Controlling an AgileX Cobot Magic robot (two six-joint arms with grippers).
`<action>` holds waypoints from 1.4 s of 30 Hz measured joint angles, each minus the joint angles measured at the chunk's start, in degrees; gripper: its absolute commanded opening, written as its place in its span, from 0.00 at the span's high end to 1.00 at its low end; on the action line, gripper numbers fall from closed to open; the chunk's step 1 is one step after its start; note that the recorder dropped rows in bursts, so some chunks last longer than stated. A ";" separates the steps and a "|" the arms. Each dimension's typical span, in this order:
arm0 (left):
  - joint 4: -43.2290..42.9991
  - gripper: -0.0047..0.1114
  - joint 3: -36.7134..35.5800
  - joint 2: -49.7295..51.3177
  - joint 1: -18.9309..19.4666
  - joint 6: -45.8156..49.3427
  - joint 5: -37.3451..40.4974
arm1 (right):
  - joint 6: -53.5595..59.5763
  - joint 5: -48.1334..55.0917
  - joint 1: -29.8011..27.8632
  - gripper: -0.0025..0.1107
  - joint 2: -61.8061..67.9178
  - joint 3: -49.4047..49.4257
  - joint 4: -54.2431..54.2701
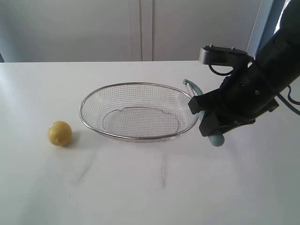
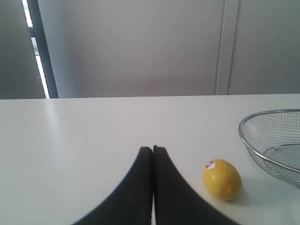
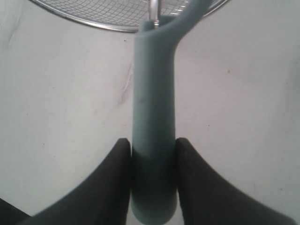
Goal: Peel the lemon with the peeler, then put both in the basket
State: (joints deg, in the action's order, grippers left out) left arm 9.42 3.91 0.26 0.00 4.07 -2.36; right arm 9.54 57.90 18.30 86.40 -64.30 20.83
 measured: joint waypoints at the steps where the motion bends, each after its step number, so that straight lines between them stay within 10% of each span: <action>1: 0.00 0.96 0.86 -0.05 0.00 0.00 1.18 | 0.00 0.00 0.00 0.98 0.00 0.00 0.00; 30: -9.42 0.96 24.49 5.97 0.00 -3.51 44.54 | 0.00 -0.10 0.00 0.98 0.00 0.00 0.00; 42: -10.82 0.96 25.23 8.31 0.00 -3.51 46.65 | 0.00 -0.10 0.00 0.98 0.00 0.00 0.00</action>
State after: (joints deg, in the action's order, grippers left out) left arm -1.41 29.14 8.57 0.00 0.56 44.30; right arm 9.54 57.80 18.30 86.40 -64.30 20.83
